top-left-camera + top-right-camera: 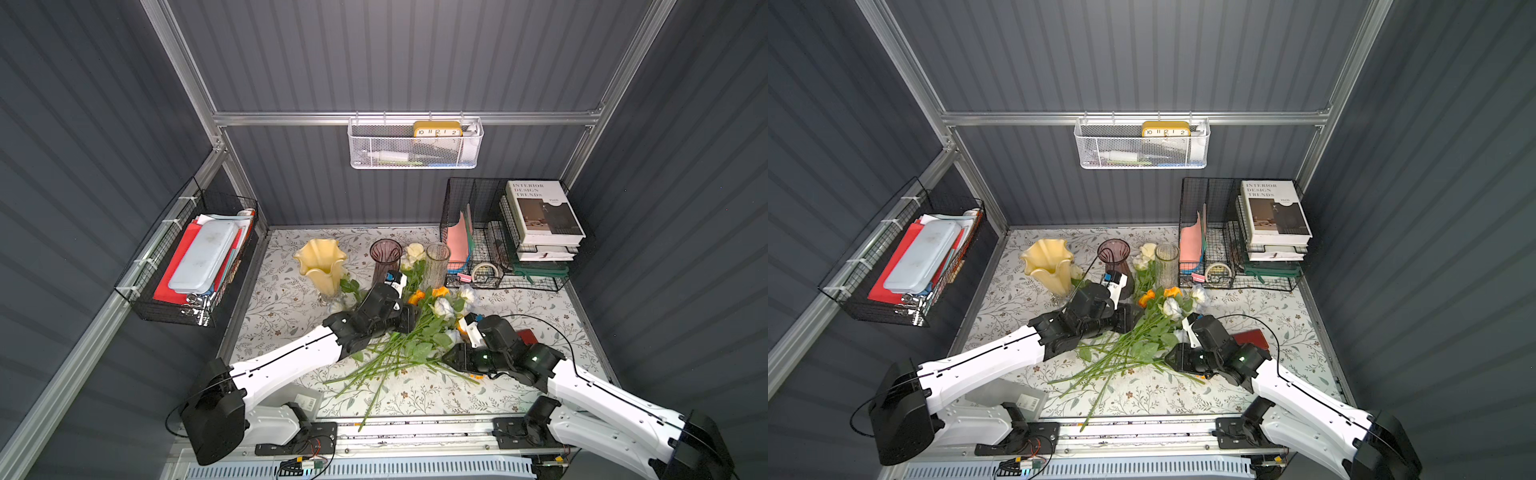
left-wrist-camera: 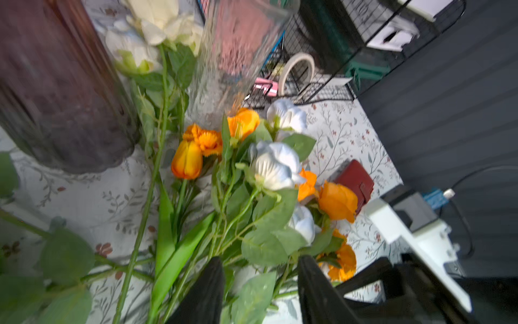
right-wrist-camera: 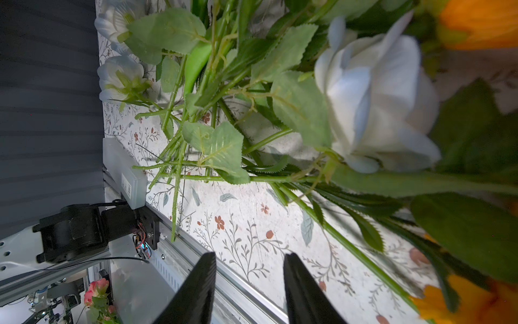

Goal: Arrange the flowers in different vases according to their colors
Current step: Pick up the flower at the center of the board.

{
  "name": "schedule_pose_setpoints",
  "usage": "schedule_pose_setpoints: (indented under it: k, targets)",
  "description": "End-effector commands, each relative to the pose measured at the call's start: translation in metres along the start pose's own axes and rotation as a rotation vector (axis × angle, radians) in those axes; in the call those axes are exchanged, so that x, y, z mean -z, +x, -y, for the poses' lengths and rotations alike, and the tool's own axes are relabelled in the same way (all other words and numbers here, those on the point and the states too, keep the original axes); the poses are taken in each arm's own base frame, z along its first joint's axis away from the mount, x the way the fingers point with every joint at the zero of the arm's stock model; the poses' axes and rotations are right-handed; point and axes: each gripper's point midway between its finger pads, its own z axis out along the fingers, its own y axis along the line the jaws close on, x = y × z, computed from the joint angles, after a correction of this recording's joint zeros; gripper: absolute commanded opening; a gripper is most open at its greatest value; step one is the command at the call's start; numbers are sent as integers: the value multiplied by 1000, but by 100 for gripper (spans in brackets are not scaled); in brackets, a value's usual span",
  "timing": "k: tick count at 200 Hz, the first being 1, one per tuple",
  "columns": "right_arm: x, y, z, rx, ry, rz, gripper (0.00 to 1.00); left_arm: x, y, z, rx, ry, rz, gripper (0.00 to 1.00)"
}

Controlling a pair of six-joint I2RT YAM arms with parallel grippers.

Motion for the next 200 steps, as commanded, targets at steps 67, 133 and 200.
schedule_pose_setpoints:
  k: [67,133,200]
  targets:
    - [-3,0,5,-2,22,-5,44,13,80,-4,168,15,-224,49]
    - [-2,1,4,1,19,-13,44,-15,111,-32,193,-143,-312,45]
    - [-4,5,9,-7,27,-20,44,-22,123,-48,200,-229,-329,36]
